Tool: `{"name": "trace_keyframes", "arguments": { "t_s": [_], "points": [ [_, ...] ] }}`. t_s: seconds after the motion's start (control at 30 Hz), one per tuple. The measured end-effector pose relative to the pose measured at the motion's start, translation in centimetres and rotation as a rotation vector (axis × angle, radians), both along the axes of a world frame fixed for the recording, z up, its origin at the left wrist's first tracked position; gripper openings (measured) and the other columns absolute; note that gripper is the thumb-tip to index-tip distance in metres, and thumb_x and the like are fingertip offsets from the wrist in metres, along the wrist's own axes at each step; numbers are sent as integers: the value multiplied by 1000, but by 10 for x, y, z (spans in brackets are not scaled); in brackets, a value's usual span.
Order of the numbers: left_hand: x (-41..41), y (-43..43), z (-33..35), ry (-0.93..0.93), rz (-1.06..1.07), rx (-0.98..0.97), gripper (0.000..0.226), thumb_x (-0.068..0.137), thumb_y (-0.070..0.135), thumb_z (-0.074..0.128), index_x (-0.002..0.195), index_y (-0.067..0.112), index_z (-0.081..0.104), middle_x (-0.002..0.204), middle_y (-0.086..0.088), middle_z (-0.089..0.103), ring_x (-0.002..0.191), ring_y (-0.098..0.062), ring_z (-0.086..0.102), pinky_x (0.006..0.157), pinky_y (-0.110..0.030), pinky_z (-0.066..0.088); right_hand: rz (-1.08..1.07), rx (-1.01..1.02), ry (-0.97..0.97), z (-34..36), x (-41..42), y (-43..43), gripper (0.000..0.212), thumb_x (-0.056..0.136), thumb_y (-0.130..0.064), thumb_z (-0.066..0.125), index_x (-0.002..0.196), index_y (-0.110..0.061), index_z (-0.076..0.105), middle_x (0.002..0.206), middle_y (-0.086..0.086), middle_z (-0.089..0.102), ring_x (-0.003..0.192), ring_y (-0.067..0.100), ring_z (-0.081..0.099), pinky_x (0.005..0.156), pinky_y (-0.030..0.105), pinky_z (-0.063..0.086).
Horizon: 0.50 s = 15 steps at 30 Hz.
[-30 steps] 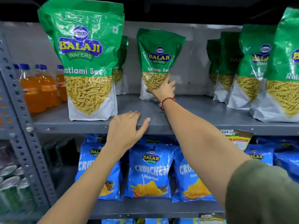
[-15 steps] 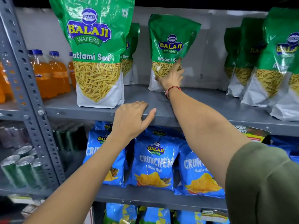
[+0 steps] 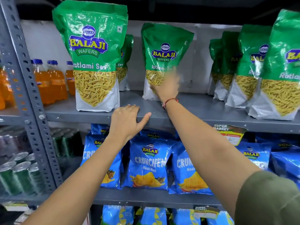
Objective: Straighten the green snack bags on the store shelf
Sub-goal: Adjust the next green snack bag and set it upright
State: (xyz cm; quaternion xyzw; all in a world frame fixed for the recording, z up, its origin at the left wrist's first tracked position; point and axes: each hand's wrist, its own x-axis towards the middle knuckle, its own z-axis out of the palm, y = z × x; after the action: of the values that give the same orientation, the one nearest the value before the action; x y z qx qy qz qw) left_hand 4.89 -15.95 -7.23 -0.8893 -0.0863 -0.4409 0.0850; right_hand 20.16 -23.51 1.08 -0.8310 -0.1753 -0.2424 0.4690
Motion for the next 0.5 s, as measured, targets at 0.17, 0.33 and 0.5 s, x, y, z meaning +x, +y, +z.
{"name": "trace_keyframes", "arguments": {
  "t_s": [0.17, 0.33, 0.5],
  "points": [
    [-3, 0, 2, 8, -27, 3, 74, 85, 68, 25, 82, 7, 67, 72, -9, 67, 70, -29, 64, 55, -35, 44, -7, 11, -22, -4, -23, -15, 114, 69, -42, 81, 153, -21, 6, 134, 16, 37, 118, 40, 46, 90, 45, 45],
    [-6, -1, 3, 33, -25, 15, 78, 78, 77, 29, 79, 8, 65, 73, -8, 67, 69, -28, 64, 55, -34, 45, 6, -3, -54, -9, -42, -31, 115, 69, -45, 80, 153, -21, 5, 133, 16, 37, 118, 40, 46, 90, 46, 45],
    [-7, -3, 5, 43, -25, 14, 76, 77, 78, 29, 76, 10, 63, 69, -7, 64, 67, -28, 63, 52, -31, 36, 13, -3, -84, -11, -60, -46, 115, 68, -45, 81, 153, -22, 7, 134, 15, 38, 118, 39, 47, 88, 47, 47]
  ]
}}
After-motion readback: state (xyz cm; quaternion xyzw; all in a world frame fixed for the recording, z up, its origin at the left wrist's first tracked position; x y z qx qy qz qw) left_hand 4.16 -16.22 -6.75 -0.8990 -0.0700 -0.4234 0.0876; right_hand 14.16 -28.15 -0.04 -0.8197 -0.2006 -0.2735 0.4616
